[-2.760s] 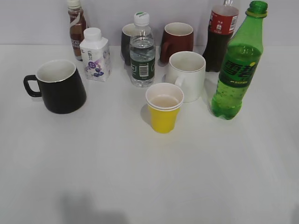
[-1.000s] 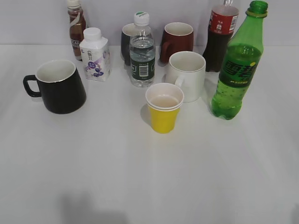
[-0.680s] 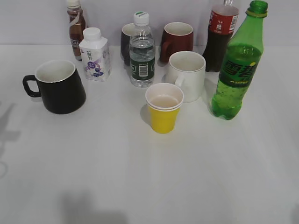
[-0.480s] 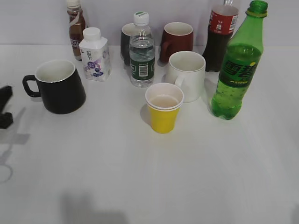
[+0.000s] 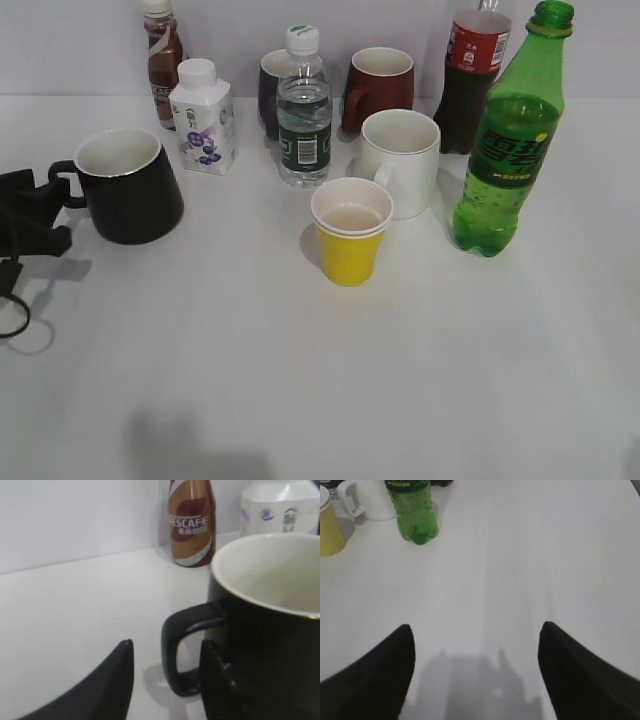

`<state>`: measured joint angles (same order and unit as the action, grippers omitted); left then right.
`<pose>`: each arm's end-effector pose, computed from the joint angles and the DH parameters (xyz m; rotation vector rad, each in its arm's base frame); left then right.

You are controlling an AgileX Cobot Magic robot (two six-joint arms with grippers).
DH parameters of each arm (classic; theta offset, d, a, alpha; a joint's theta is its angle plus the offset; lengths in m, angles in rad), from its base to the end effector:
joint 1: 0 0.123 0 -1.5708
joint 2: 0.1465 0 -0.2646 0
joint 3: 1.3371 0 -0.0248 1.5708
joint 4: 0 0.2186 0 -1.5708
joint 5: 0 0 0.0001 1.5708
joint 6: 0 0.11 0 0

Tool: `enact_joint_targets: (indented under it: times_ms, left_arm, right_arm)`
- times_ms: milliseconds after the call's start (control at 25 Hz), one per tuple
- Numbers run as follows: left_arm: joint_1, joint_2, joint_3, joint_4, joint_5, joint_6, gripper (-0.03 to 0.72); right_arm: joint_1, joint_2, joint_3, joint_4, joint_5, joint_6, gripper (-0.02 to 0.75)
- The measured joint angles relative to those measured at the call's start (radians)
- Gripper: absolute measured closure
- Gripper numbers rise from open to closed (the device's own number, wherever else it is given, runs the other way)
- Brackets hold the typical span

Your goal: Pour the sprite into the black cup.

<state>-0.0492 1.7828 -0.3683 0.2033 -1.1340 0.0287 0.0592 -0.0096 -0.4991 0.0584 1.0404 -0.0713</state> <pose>0.2742 -0.0336 0.1429 0.2779 1.7482 -0.1148 0.0037 0.0058 0.2551 -0.1336 2.0101 0.0618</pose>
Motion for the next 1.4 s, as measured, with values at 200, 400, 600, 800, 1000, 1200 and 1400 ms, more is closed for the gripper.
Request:
enact_joint_targets:
  times_ms: [200,400,600,800,1000,1200,1400]
  left_arm:
    - [-0.001,0.045,-0.081,-0.010,0.053,0.000,0.349]
    - [-0.001,0.098,-0.169,-0.011,0.121,0.000,0.414]
    - [-0.001,0.105,-0.213,0.024,0.148,0.000,0.627]
    - [-0.008,0.093,-0.220,0.066,0.150,-0.009,0.634]
    - [-0.029,-0.059,-0.197,0.079,0.235,-0.006,0.643]
    - [-0.066,-0.263,-0.189,0.006,0.432,-0.006,0.643]
    - [-0.110,-0.412,-0.189,-0.009,0.536,-0.006,0.643]
  right_arm:
    - [0.000,0.000,0.000,0.000,0.000,0.000,0.164]
    - [0.000,0.000,0.000,0.000,0.000,0.000,0.164]
    - [0.000,0.000,0.000,0.000,0.000,0.000,0.164]
    - [0.000,0.000,0.000,0.000,0.000,0.000,0.164]
    - [0.000,0.000,0.000,0.000,0.000,0.000,0.164]
    - [0.000,0.000,0.000,0.001,0.000,0.001,0.164]
    - [0.000,0.000,-0.004,0.038,-0.009,0.000,0.164]
